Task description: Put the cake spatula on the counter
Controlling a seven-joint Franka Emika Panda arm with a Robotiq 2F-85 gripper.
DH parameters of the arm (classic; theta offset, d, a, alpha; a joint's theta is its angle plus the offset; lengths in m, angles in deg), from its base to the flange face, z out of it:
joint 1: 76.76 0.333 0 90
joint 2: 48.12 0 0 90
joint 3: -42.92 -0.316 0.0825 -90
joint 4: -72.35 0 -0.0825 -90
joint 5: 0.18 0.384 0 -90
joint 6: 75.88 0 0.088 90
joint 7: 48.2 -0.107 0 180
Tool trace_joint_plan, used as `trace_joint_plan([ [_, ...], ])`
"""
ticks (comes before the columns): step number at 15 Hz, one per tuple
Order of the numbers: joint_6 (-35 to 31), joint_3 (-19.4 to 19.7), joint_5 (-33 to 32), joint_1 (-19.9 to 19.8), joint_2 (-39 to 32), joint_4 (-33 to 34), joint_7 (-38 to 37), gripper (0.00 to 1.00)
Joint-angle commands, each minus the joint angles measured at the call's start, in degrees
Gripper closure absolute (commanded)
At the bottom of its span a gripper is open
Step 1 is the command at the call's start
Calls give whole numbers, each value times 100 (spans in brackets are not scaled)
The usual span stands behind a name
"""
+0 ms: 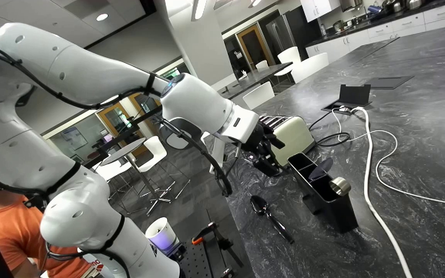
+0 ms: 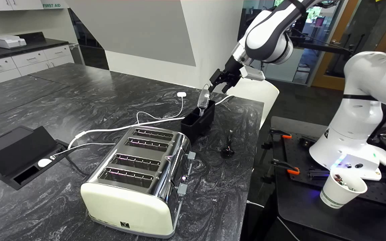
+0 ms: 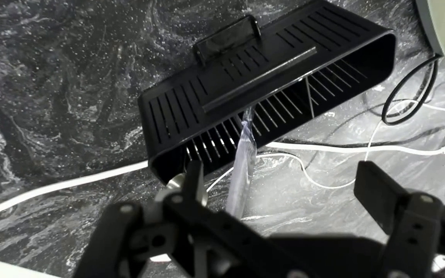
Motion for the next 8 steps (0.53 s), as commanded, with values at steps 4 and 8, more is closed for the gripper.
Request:
trace_joint_plan([
  [4, 16, 397, 715, 328, -672, 661, 760, 0],
  [8, 94, 336, 1128, 297, -1066, 1029, 1112, 0],
])
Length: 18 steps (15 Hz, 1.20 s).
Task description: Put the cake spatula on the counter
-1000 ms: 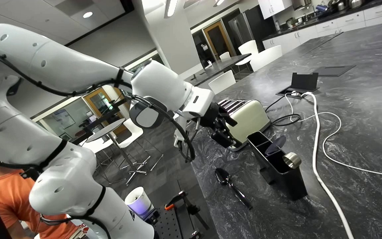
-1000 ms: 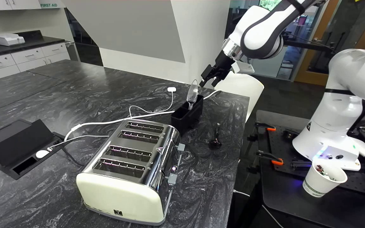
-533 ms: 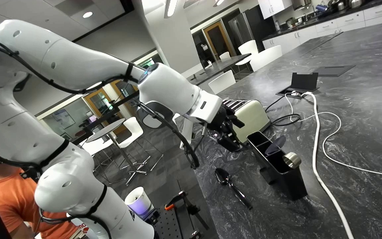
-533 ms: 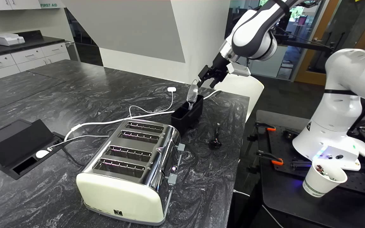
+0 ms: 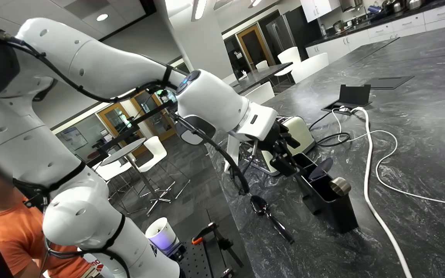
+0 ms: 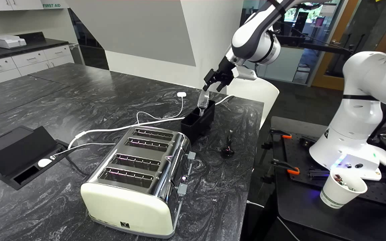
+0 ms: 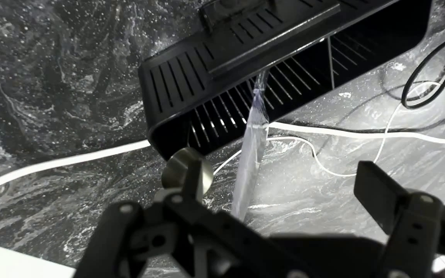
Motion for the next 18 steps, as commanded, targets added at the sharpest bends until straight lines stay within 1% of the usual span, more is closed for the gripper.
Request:
trace_joint_plan([
  [1, 119, -14, 504, 21, -459, 464, 447, 0],
  [7, 224, -196, 1184, -159, -981, 1009, 1004, 0],
  [8, 223, -227, 1289, -178, -1049, 1084, 1086, 25],
  [9, 232, -259, 1387, -198, -1109, 1156, 1173, 26],
  [13, 217, -384, 1684, -293, -1278, 1327, 1466, 58],
  [18, 184, -498, 1954, -407, -1322, 1329, 1773, 96],
])
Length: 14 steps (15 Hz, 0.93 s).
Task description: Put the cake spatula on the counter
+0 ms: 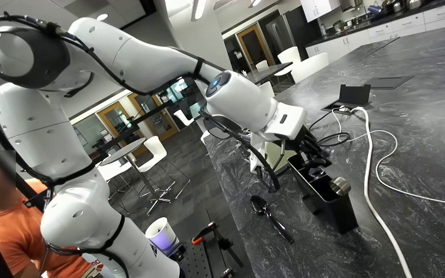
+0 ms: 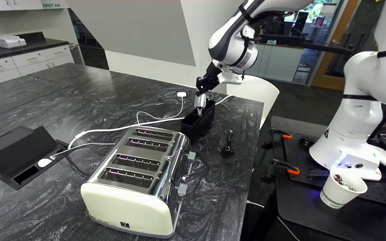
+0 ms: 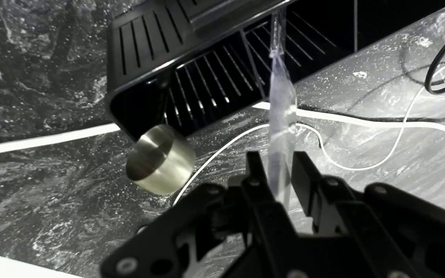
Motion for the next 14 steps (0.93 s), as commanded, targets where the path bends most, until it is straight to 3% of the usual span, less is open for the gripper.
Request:
trace_joint_plan([
  [1, 114, -121, 279, -162, -5, 79, 367, 99],
  [8, -337, -19, -62, 93, 597, -420, 189, 99],
  [14, -1825, -36, -547, 454, 1704, -1419, 144, 99],
])
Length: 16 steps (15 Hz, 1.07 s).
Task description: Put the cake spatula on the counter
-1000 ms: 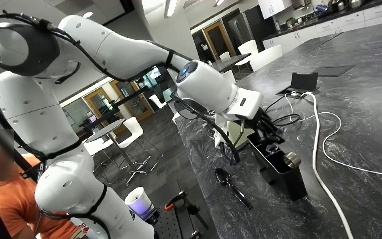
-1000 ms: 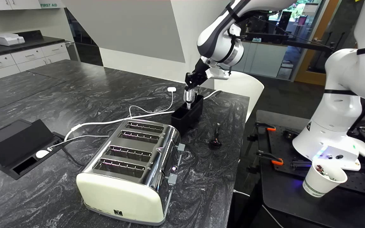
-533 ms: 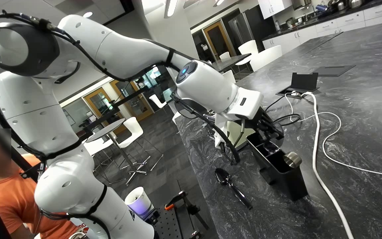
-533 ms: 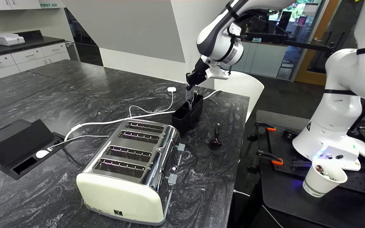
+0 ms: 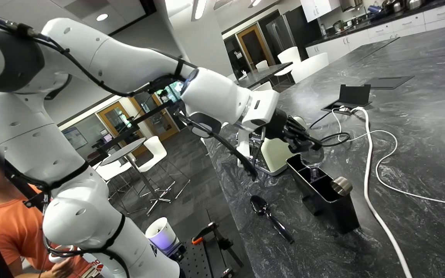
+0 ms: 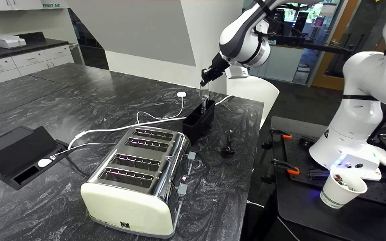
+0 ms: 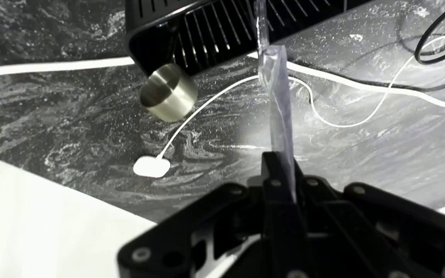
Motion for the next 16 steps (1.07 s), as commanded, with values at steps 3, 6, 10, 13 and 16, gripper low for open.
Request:
trace_joint_plan([
  [3, -1464, -503, -245, 10, 1482, -1094, 104, 99],
  [6, -1368, -1538, 466, -937, 2108, -1081, 1158, 99],
  [10, -1304, -3212, 1862, -2082, 2538, -1282, 2413, 99],
  [13, -1295, -4655, 3345, -3075, 2594, -1416, 3709, 99],
  [16, -1292, -6112, 4694, -4284, 2538, -1392, 5133, 99],
])
